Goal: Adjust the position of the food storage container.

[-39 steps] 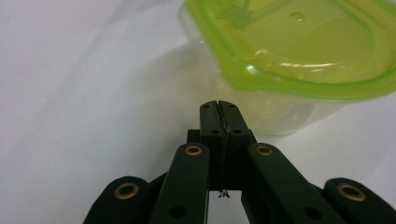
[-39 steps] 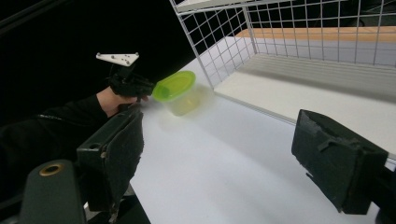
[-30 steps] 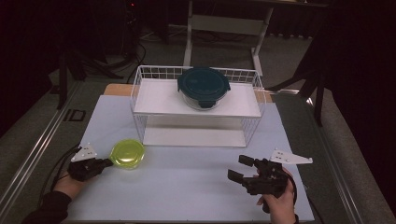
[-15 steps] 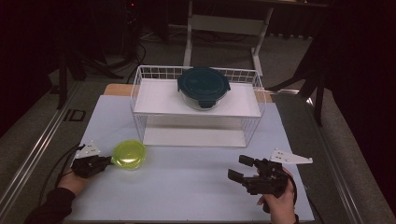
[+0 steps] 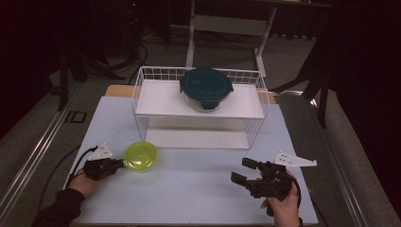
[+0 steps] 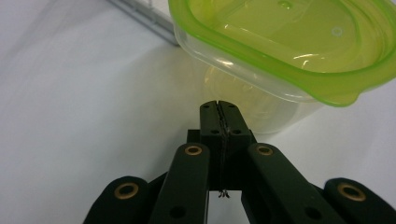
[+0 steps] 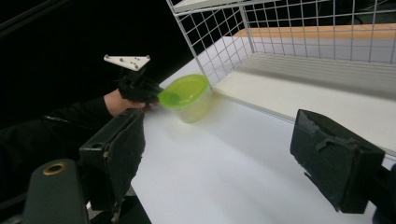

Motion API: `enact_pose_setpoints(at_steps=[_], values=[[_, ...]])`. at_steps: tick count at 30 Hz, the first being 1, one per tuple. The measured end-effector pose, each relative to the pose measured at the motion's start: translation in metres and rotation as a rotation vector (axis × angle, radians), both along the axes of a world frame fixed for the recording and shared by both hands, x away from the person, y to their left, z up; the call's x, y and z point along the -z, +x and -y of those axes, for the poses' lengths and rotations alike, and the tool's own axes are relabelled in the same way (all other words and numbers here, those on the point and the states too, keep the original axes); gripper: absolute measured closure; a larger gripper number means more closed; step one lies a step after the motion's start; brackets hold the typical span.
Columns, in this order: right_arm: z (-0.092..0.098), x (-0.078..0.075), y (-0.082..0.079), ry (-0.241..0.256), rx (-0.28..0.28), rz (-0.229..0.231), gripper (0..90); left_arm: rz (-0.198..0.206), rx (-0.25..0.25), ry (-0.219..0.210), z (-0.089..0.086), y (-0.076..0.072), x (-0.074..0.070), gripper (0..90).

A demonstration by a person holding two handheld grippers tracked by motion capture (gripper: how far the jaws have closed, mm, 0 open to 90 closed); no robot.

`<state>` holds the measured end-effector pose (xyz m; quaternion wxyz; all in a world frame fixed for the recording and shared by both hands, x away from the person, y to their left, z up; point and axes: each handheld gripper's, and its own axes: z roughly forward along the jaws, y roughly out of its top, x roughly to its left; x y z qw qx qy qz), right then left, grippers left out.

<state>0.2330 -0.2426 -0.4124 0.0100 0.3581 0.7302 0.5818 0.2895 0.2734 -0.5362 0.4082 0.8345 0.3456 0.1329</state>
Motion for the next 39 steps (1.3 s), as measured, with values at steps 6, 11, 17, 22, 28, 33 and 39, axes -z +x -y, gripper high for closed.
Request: enact_pose_setpoints(at_steps=[6, 11, 17, 22, 28, 33, 39], values=[[0.001, 0.001, -0.001, 0.001, -0.002, -0.006, 17.2, -0.006, 0.0, -0.007, 0.009, 0.006, -0.001, 89.4], [0.003, 0.002, -0.001, -0.001, 0.005, -0.011, 17.2, 0.006, -0.04, -0.015, 0.001, 0.008, -0.004, 89.3], [0.003, 0.004, 0.0, 0.0, 0.005, -0.016, 17.3, 0.009, -0.047, -0.038, 0.001, 0.013, -0.004, 89.3], [0.003, 0.004, 0.0, -0.002, 0.006, -0.02, 17.3, 0.003, -0.021, -0.035, 0.012, 0.014, -0.002, 89.4], [0.004, 0.005, 0.0, 0.0, 0.008, -0.02, 17.3, 0.001, 0.006, -0.043, 0.026, 0.017, -0.003, 89.3], [0.004, 0.005, 0.0, -0.001, 0.006, -0.022, 17.3, 0.0, 0.031, -0.045, 0.041, 0.022, -0.005, 89.3], [0.004, 0.005, 0.0, 0.002, 0.007, -0.023, 17.3, -0.008, 0.068, -0.039, 0.061, 0.025, -0.004, 89.3]])
